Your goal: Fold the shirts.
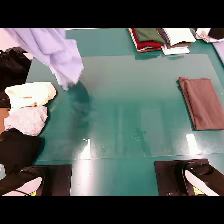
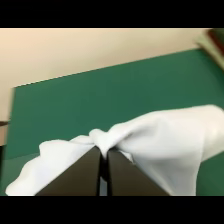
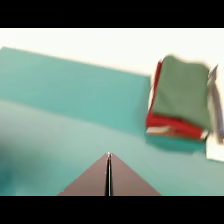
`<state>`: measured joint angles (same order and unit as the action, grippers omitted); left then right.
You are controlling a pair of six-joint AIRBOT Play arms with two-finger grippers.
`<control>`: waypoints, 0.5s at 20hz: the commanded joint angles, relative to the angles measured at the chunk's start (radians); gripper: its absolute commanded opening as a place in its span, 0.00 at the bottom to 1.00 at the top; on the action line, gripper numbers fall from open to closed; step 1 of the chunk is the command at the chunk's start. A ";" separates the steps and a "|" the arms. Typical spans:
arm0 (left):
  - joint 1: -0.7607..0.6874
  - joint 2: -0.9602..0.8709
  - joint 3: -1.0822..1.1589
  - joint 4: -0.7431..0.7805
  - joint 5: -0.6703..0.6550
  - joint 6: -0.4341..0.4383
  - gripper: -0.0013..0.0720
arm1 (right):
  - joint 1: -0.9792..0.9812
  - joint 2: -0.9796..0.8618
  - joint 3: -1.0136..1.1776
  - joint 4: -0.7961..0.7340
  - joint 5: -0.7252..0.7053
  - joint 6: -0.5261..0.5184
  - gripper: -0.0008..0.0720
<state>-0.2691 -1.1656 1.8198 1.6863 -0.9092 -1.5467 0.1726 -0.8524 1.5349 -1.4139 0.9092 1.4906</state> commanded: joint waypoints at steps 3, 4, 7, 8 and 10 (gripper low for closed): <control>-0.381 -0.002 -0.060 -0.134 -0.054 0.067 0.05 | 0.000 0.001 0.085 -0.027 0.012 0.001 0.03; -0.453 -0.035 -0.081 -0.174 -0.046 0.101 0.05 | 0.000 0.001 0.086 -0.027 0.015 0.001 0.03; -0.589 -0.140 -0.107 -0.306 -0.037 0.175 0.64 | 0.000 0.001 0.086 -0.027 0.038 0.001 0.03; -0.597 -0.155 -0.107 -0.306 -0.019 0.175 0.77 | 0.000 0.001 0.086 -0.027 0.047 0.001 0.03; -0.539 -0.151 -0.096 -0.244 -0.008 0.124 0.77 | 0.000 0.001 0.086 -0.027 0.064 0.001 0.03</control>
<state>-0.7918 -1.2873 1.7264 1.4475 -0.9360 -1.4120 0.1719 -0.8520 1.6165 -1.4395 0.9459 1.4910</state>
